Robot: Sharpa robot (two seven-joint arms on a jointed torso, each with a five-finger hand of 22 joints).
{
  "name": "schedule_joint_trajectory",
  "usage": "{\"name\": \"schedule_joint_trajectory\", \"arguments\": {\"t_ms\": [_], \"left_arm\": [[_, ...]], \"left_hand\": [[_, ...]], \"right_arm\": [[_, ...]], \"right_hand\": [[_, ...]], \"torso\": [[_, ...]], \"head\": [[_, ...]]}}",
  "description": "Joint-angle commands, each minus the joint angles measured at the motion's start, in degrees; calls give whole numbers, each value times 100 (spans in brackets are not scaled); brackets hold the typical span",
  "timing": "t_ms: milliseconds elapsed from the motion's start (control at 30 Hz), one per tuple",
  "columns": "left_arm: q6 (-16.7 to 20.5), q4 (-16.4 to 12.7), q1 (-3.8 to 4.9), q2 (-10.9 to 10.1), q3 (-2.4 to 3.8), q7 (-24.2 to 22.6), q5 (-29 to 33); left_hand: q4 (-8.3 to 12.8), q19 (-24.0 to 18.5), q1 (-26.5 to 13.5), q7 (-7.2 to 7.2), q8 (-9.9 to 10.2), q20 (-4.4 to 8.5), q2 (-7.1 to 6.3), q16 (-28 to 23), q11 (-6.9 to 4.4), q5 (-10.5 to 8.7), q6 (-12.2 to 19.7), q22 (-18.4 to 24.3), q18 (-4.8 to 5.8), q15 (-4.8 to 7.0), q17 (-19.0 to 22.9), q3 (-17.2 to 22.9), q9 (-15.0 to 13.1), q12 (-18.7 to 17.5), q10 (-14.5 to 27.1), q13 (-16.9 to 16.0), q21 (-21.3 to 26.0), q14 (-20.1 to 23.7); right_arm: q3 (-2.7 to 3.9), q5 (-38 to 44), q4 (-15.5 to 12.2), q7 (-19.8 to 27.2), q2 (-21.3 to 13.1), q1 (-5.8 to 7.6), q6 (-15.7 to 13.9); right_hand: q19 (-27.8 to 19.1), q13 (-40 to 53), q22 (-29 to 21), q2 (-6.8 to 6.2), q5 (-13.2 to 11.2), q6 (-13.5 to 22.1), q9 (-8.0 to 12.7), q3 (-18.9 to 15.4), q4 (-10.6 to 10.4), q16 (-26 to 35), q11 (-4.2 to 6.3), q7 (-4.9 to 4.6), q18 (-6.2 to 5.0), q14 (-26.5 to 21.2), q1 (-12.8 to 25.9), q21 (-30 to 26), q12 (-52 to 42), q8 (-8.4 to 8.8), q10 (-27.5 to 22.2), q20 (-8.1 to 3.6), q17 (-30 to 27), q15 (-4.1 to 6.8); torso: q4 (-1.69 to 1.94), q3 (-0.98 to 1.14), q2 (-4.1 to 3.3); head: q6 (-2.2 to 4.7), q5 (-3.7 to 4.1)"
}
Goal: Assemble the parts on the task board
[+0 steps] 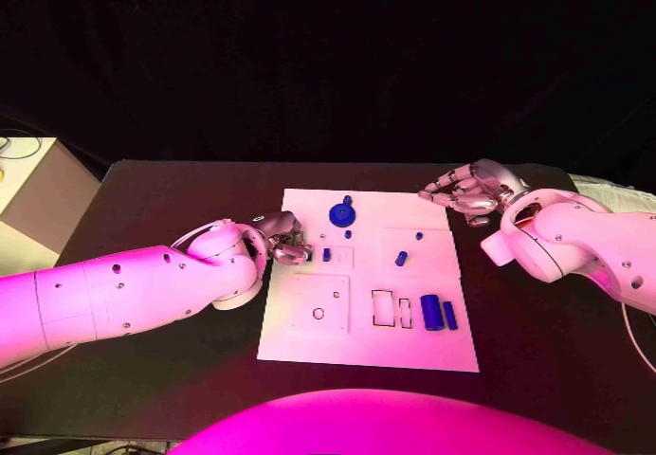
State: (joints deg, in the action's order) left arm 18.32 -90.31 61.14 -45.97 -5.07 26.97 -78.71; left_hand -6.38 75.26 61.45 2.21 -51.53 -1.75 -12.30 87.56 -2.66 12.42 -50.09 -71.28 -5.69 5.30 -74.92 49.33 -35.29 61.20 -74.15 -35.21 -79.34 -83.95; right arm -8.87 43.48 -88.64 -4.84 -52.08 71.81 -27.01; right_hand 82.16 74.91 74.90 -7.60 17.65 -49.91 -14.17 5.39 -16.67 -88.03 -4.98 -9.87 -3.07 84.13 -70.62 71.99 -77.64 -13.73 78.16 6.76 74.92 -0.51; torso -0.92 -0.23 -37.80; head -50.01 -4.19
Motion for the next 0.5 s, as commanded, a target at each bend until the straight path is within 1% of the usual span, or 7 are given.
{"name": "schedule_joint_trajectory", "arguments": {"t_ms": [33,100,200,267,333,500], "left_arm": [[-161,0,-23,24,-22,2,134],[-151,3,-23,28,-21,-7,171],[-129,7,-22,34,-21,-17,207],[-108,8,-22,38,-21,-21,226],[-92,11,-22,40,-20,-21,244],[-81,15,-21,42,-20,-17,272]], "left_hand": [[468,38,-104,-90,-7,-7,-104,9,-4,28,-24,-4,102,26,-988,548,23,27,-42,-2,-21,-476],[328,29,-229,-119,-4,-14,-166,8,-23,15,-42,5,100,43,-986,484,48,10,-44,14,-10,-476],[179,29,-365,-140,1,-17,-226,3,-40,6,-66,6,100,58,-976,409,77,-7,-36,30,-4,-473],[134,29,-405,-145,3,-18,-243,1,-45,1,-75,7,100,62,-971,384,87,-9,-35,31,-2,-472],[9,29,-512,-149,11,-16,-259,-2,-47,-7,-95,11,99,66,-964,322,113,-25,-23,50,4,-470],[-78,27,-584,-150,18,-11,-268,-6,-48,-12,-108,17,98,67,-956,264,132,-33,-15,61,10,-468]], "right_arm": [[1,9,1,65,-1,-2,-1],[1,9,3,65,-1,-3,-2],[1,9,6,65,0,-3,0],[1,9,8,65,1,-4,0],[1,9,11,65,3,-5,0],[1,7,18,64,7,-8,2]], "right_hand": [[-39,264,486,23,20,52,5,-42,4,24,-8,7,-92,452,26,-13,-11,-39,-22,-4,1074,-29],[-39,264,486,23,20,52,5,-42,4,24,-8,7,-92,452,26,-13,-11,-39,-22,-4,1074,-29],[-39,264,486,23,20,52,5,-42,4,24,-8,7,-92,452,26,-13,-11,-39,-22,-4,1074,-29],[-40,261,485,27,21,53,5,-46,1,27,-8,7,-93,450,30,-16,-9,-40,-24,-5,1069,-29],[-40,261,485,27,21,53,5,-46,1,27,-8,7,-93,450,30,-16,-9,-40,-24,-5,1069,-29],[-40,261,485,27,21,53,5,-46,1,27,-8,7,-93,450,30,-16,-9,-40,-24,-5,1069,-29]], "torso": [[0,1,-1],[2,2,0],[3,2,1],[1,1,1],[0,1,1],[0,1,2]], "head": [[1,3],[1,5],[1,0],[1,4],[1,6],[1,11]]}}
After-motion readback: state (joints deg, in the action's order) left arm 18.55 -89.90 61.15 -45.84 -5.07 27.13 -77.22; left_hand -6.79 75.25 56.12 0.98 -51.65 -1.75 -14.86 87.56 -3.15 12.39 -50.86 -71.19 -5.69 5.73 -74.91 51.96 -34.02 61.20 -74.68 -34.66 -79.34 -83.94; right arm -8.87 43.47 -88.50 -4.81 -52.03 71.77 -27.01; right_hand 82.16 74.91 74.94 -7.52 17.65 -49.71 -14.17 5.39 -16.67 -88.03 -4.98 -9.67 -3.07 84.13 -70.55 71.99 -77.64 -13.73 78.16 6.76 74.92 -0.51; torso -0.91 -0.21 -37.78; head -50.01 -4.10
